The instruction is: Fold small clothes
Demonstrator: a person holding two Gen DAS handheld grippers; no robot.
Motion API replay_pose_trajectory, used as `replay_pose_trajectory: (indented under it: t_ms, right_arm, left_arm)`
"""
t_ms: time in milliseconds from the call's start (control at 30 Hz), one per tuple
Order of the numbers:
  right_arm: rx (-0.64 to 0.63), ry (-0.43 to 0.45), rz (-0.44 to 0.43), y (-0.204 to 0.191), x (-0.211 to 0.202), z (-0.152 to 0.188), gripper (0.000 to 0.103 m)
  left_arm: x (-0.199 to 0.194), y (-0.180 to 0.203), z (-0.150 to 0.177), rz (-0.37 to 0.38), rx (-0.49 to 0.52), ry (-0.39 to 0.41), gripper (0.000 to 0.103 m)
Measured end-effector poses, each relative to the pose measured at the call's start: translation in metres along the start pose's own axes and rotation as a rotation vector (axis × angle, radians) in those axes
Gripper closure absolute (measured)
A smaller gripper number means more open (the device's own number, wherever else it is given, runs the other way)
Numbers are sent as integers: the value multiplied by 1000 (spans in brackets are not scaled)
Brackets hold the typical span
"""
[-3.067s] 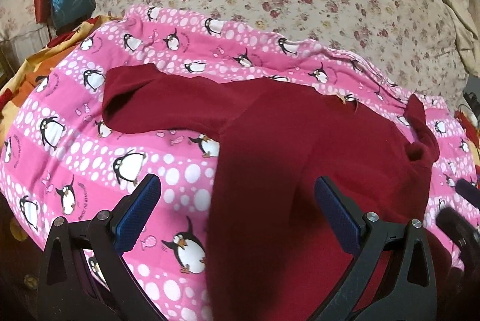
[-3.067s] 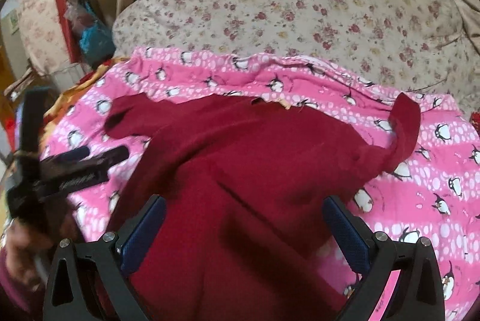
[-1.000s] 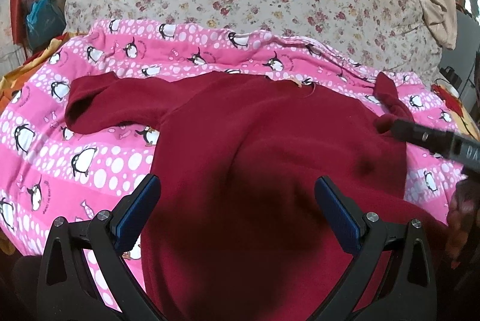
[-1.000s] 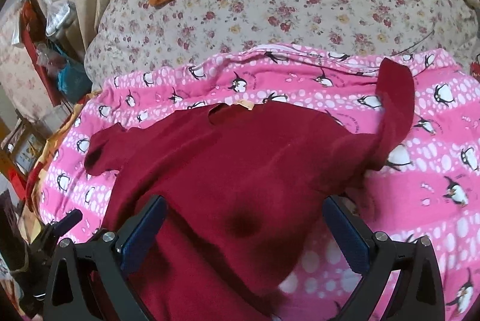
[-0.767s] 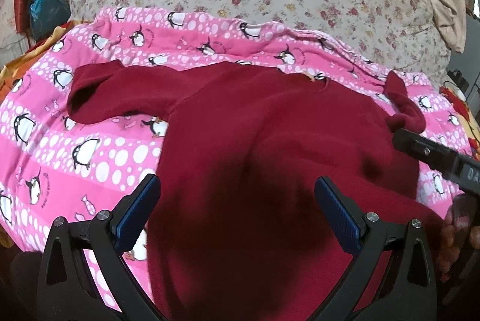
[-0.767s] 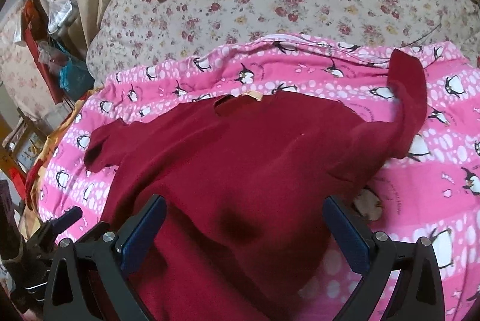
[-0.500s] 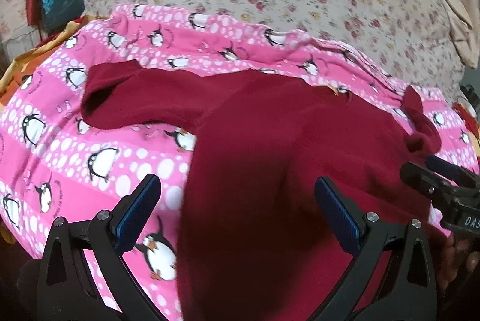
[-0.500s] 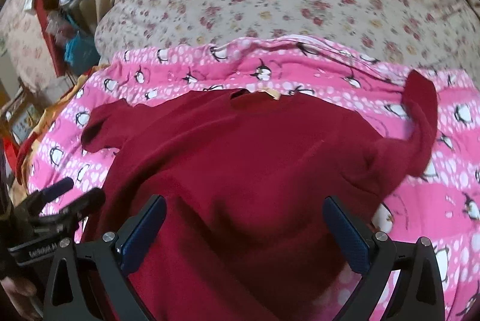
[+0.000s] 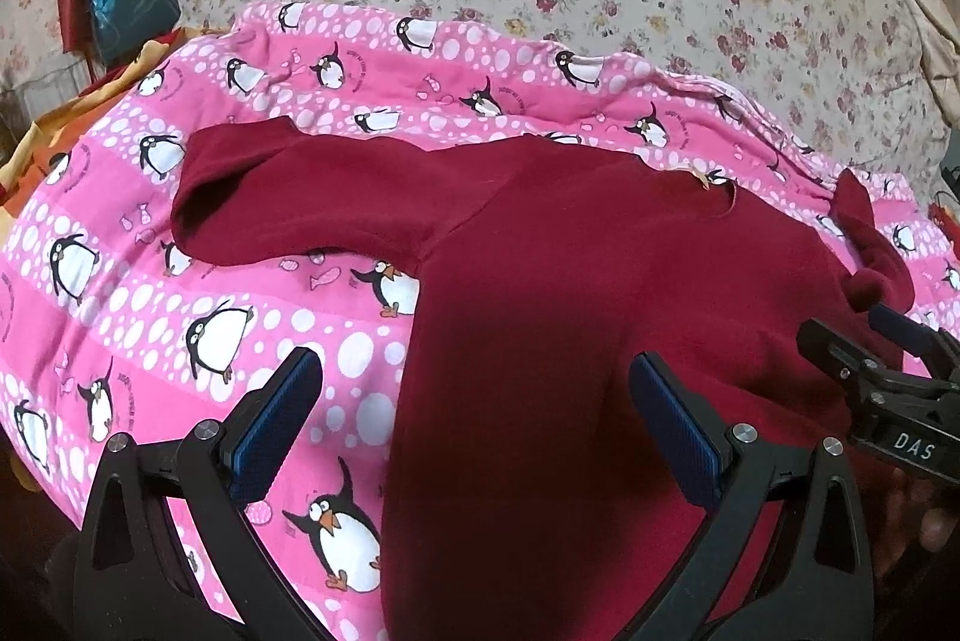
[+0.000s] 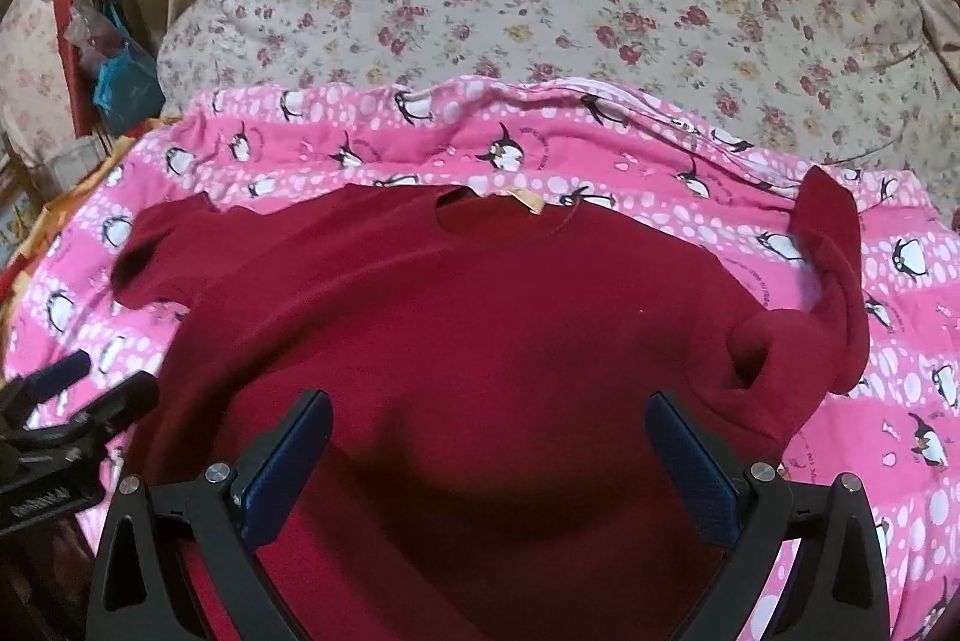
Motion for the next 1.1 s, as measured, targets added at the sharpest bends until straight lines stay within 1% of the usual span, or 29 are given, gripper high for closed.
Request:
replay_pose_trajectory:
  t_ms: [133, 233, 300, 367, 533, 633, 700, 800, 867, 933, 1000, 1067, 1100]
  right_arm:
    - [-2, -2, 13, 4, 7, 4, 0]
    - [-1, -10, 8, 5, 11, 7, 0]
    - [0, -18, 2, 5, 13, 8, 0]
    - [4, -23, -5, 6, 16, 10, 0]
    - [16, -43, -21, 7, 24, 14, 0]
    - [9, -59, -20, 6, 30, 17, 0]
    - [3, -72, -19, 5, 35, 19, 0]
    - [8, -81, -27, 6, 41, 20, 0]
    - [11, -82, -33, 7, 42, 20, 0]
    - [14, -82, -38, 7, 44, 21, 0]
    - [16, -81, -43, 8, 46, 21, 0]
    - [18, -81, -48, 8, 48, 21, 0]
    - [18, -81, -49, 8, 49, 21, 0]
  left_arm:
    - [5, -3, -5, -14, 14, -3, 1]
    - [10, -16, -19, -30, 1, 3, 1]
    - [14, -31, -32, -51, -22, 21, 1]
    - [20, -51, -50, -88, -38, 40, 1]
    - [40, -101, -87, -182, -47, 65, 1]
    - [56, -130, -107, -235, -34, 69, 2]
    - [69, -149, -115, -279, -26, 49, 6]
    - [95, -167, -123, -309, -7, -13, 8]
    - [112, -175, -124, -353, 29, -46, 19]
    - [124, -181, -125, -396, 57, -56, 21]
    - [135, -187, -127, -422, 73, -64, 22]
    - [145, -190, -131, -437, 83, -72, 34]
    - [149, -192, -133, -434, 82, -76, 38]
Point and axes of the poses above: each gripper's, at about its wrist camera, not at the fingertips, and x roughly the way its jaws point, y to its right, z to its underside, the point moved 5 cm from there along x, roughly the way its jaws point, and after that the axes turned 9 degrees about -x, right-handed, at the moved point
